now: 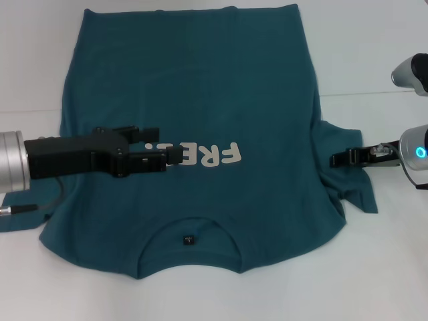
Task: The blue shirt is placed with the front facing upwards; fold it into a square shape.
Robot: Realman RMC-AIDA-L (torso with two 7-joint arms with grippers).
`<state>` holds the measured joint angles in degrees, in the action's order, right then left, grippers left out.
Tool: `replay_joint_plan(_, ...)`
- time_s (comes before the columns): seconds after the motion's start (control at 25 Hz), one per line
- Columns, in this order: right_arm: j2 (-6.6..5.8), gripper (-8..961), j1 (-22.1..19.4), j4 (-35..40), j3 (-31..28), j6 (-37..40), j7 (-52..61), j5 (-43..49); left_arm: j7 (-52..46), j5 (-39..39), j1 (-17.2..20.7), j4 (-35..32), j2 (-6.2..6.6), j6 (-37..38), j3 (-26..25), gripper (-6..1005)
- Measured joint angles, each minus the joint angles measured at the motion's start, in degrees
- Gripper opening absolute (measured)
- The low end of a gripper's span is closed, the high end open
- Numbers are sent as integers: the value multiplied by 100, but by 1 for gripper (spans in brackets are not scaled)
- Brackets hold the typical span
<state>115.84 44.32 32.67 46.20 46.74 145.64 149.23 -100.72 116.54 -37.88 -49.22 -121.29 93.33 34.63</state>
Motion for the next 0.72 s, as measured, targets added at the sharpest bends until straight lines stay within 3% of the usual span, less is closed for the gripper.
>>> replay_joint_plan(0.28, 0, 585, 17, -120, -6, -46, 6, 5, 0, 0, 0, 2, 0, -7, -1, 876)
replay_joint_plan(0.48, 0, 523, 17, -147, 0, -52, 8, 17, 0, 0, 0, 0, 0, -9, -1, 875)
replay_joint_plan(0.72, 0, 353, 3, -113, 24, -58, -16, 36, 0, 0, 3, -1, 0, -8, 0, 874)
